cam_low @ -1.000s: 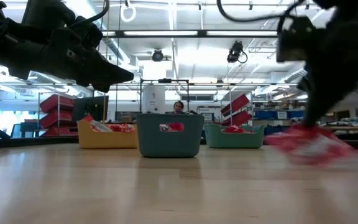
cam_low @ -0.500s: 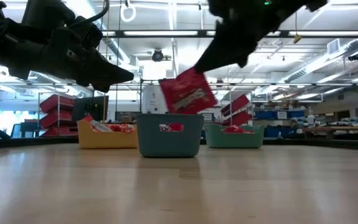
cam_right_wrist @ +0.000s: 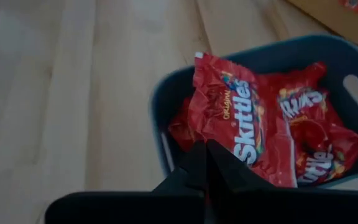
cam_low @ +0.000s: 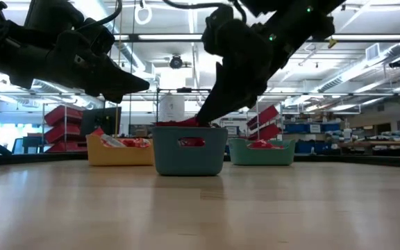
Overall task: Sort candy
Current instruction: Put the red candy into the blue bin
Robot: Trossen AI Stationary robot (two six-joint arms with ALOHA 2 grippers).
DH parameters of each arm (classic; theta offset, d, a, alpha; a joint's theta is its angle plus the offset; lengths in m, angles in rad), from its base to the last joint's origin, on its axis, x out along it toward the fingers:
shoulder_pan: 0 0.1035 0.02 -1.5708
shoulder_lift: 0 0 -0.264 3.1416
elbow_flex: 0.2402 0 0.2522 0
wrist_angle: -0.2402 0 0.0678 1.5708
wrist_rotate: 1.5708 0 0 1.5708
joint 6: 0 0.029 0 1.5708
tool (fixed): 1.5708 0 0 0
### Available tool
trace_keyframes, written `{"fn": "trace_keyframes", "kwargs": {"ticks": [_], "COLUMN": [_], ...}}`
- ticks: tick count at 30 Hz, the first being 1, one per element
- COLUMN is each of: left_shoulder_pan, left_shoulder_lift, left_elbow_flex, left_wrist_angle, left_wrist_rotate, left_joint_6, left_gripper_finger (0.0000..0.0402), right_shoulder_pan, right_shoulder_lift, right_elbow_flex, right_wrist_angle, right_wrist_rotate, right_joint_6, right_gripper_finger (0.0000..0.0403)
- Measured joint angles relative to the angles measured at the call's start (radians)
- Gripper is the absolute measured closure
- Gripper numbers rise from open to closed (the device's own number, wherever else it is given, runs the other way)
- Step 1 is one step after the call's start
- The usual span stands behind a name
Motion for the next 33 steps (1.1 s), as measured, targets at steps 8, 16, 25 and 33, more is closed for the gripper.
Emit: {"fn": "trace_keyframes", "kwargs": {"ticks": [8, 16, 25, 33], "left_shoulder_pan": [0.000, 0.000, 0.000, 0.000], "left_shoulder_lift": [0.000, 0.000, 0.000, 0.000], "left_elbow_flex": [0.000, 0.000, 0.000, 0.000], "left_wrist_angle": [0.001, 0.000, 0.000, -0.005], "left_wrist_rotate": [0.000, 0.000, 0.000, 0.000], "left_joint_6": [0.000, 0.000, 0.000, 0.000], "left_gripper_finger": [0.0399, 0.0399, 0.0399, 0.0399], "right_shoulder_pan": [-0.017, -0.016, 0.007, 0.122], "right_shoulder_lift": [0.002, 0.001, -0.080, -0.237], "right_elbow_flex": [0.002, 0.002, 0.002, -0.006], "right_wrist_angle": [-0.005, -0.013, -0.137, -0.676], "right_wrist_rotate": [-0.006, -0.006, -0.027, 0.119], "right_joint_6": [-0.005, -0.053, 0.023, 0.296], "right_gripper_finger": [0.0392, 0.0272, 0.0137, 0.0235]}}
